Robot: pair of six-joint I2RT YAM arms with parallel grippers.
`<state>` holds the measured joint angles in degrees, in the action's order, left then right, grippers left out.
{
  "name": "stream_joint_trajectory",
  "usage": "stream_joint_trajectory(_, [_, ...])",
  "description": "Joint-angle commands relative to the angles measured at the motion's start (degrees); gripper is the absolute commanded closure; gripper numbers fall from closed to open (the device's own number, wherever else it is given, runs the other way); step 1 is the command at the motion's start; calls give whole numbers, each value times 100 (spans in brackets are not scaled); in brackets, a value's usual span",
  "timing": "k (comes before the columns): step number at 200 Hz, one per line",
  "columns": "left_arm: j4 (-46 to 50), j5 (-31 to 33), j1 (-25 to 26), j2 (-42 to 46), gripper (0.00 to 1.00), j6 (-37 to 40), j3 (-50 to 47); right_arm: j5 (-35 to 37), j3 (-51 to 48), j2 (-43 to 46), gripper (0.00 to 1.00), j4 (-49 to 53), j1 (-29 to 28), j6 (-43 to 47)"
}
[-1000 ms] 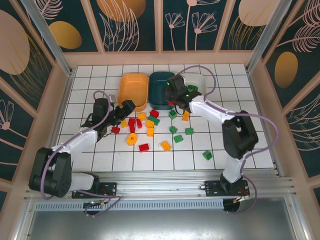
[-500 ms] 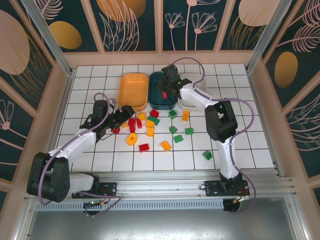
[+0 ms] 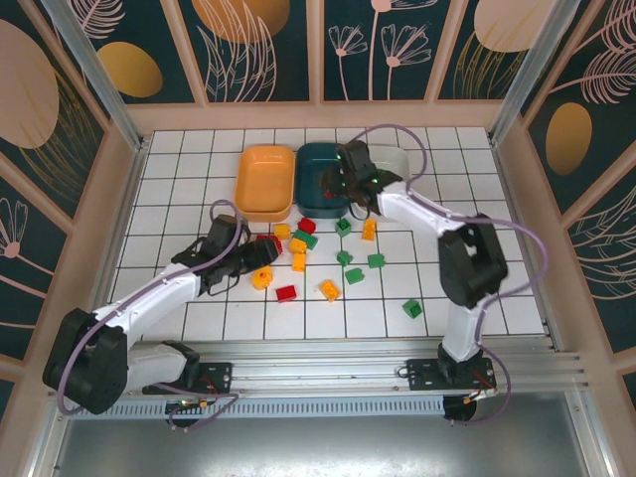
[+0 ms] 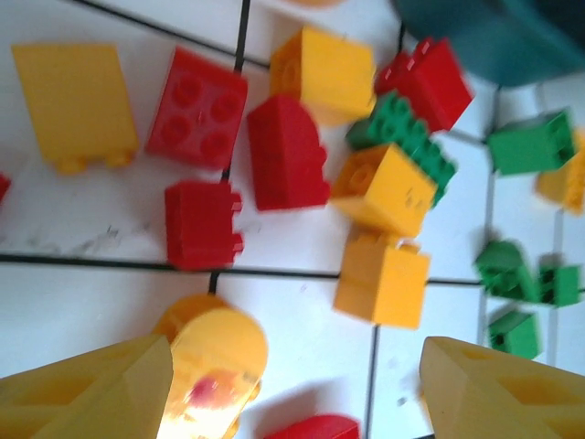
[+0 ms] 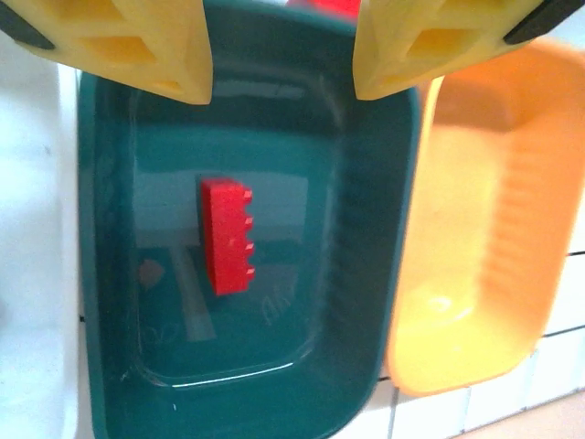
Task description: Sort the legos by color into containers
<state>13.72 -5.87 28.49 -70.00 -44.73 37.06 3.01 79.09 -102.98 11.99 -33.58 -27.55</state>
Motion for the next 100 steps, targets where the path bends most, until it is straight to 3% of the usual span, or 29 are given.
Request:
stream_joint_trajectory(1, [664,828,307,-54,27,273,-64,-45,-885,891,54,-660,-131,-160])
stream_joint_trajectory(59, [837,1562,786,-1086,24,810,315,-116,-2684,2381,48,-991,-201,-443])
stream_joint_trajectory(83, [568,1504,785,-1323,29,904,258,-90,-3070,2814,48,-973,-201,-513])
stream_joint_trajectory(100, [274,1472,779,-1414,38,944,227,-70,-3287,3103,48,-927,-207,-554])
